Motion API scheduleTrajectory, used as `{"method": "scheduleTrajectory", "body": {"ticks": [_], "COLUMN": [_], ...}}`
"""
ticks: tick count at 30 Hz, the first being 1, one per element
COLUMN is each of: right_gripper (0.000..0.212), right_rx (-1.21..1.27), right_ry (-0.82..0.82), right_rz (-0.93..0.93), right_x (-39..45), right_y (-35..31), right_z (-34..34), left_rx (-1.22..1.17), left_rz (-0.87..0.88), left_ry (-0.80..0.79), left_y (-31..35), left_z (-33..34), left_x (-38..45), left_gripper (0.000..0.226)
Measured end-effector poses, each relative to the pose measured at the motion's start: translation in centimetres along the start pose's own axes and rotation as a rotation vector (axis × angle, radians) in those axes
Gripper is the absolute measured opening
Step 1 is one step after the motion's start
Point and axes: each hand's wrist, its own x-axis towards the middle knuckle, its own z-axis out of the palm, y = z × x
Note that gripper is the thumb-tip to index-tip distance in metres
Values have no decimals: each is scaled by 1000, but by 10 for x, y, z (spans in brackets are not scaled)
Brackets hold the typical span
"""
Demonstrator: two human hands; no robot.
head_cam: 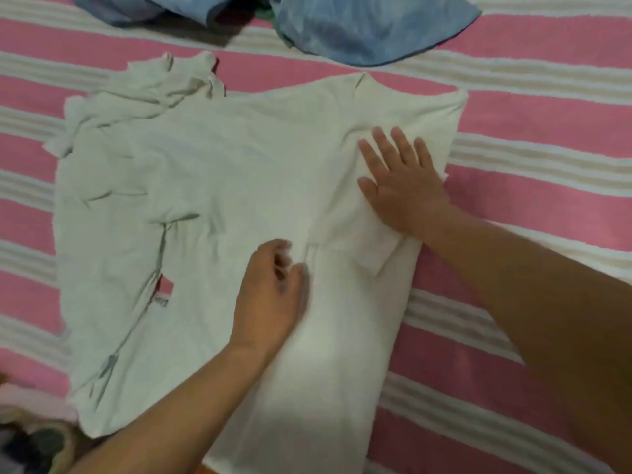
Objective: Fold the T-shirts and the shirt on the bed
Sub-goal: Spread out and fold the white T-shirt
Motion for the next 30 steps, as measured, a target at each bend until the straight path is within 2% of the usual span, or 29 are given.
{"method": "scheduleTrajectory", "body": {"ticks": [3, 5, 8, 12, 15, 16, 18, 19, 22, 26, 28, 30], "right_gripper": [63, 64, 69, 69, 65, 63, 58, 54, 52, 58, 72, 87], "right_rx": [-54, -23, 9, -9, 37, 50, 35, 38, 89, 99, 64, -72], "right_ry": [-9, -6, -139, -152, -138, -85, 51, 93, 56, 26, -48, -107], "right_rz": [65, 21, -76, -31, 74, 104, 66, 27, -98, -232, -269, -303], "right_x": [-5, -18, -38, -41, -44, -46, -48, -46, -21, 32, 56, 72], "right_y": [-18, -39, -58, -62, -84, -96, -122, -136, -185, -263, -305, -339], "right_z": [-14, -15, -3, 1, -12, -17, -29, -37, -63, -87, -88, -79], "left_rx": [221, 339, 290, 469, 628, 666, 691, 620, 474, 411, 348, 303], "left_rz": [-277, -386, -452, -266, -76, -73, -60, -69, -51, -122, -124, -95], "left_ry": [-198, -329, -271, -181, -247, -262, -172, -104, 106, 73, 57, 52], "left_y": [-70, -106, -139, -161, -179, -181, -178, -178, -196, -241, -246, -250], "left_z": [-13, -20, -29, -42, -51, -56, -75, -85, -119, -139, -138, -140], "left_x": [-103, -150, -184, -197, -198, -200, -196, -191, -166, -120, -109, -104], "left_gripper": [39, 27, 13, 28, 56, 60, 56, 50, 32, 34, 37, 34]}}
